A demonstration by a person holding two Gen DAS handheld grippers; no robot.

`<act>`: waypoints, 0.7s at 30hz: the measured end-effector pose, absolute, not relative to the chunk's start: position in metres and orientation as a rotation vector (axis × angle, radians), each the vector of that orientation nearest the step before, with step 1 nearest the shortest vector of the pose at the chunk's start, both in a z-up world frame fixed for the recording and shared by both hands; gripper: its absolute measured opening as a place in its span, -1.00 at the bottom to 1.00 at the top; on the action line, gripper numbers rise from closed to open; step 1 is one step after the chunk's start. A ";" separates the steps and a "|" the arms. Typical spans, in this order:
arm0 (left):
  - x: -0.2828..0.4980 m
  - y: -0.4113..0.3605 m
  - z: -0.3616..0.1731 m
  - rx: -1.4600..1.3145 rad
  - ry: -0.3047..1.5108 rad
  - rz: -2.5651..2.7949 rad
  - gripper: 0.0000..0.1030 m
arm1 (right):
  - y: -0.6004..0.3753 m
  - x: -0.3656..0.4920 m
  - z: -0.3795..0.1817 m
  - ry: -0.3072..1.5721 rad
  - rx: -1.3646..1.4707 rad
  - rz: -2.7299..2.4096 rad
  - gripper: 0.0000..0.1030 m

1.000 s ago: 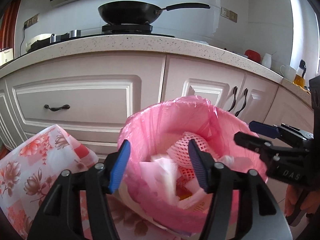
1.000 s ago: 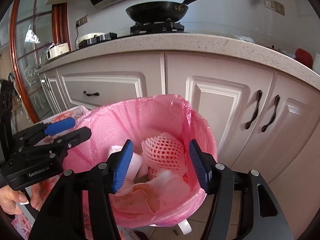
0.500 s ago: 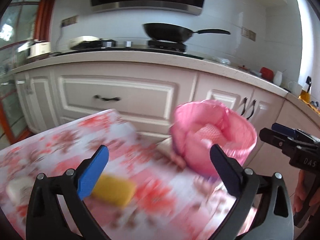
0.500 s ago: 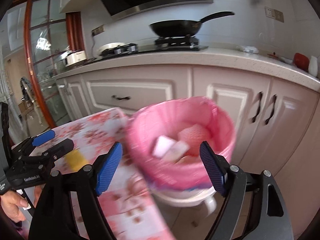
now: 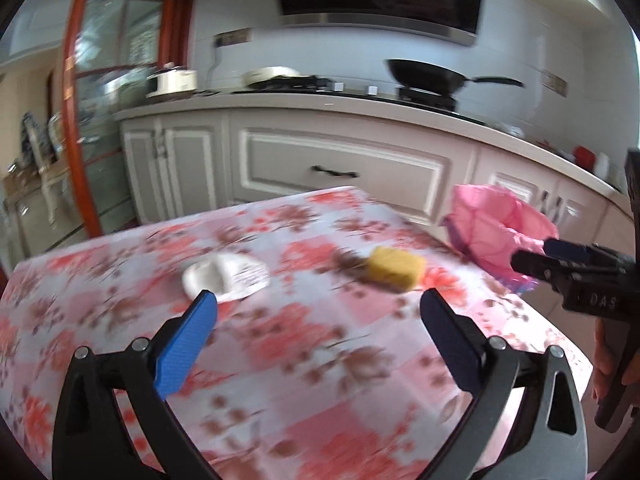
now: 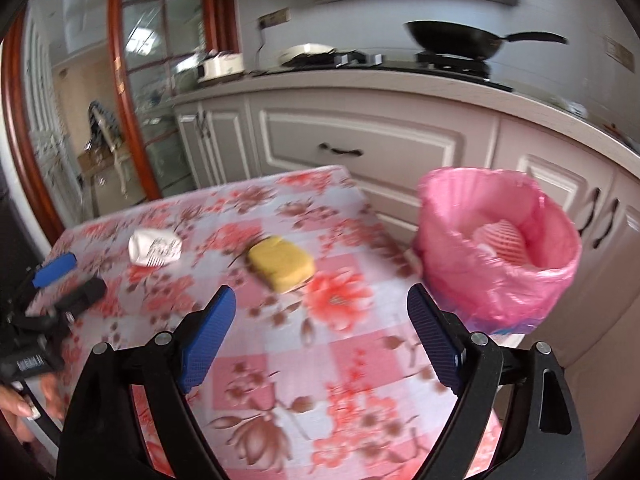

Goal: Collect trash
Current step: 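Move both tools back over the table, then grasp the crumpled white paper cup with the left tool while the right tool grasps the yellow sponge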

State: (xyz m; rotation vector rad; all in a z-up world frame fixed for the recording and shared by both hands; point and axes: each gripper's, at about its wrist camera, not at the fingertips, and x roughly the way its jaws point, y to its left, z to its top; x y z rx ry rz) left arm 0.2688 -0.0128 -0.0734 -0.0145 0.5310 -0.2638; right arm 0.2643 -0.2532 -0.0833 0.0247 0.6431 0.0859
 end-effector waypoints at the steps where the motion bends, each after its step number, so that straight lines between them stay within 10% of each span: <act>1: 0.267 -0.001 -0.075 -0.041 0.528 -0.243 0.90 | -0.248 0.265 -0.086 0.653 0.015 0.093 0.61; 21: 0.343 0.054 -0.117 -0.076 0.706 -0.081 0.90 | -0.219 0.364 -0.145 0.816 -0.037 0.111 0.61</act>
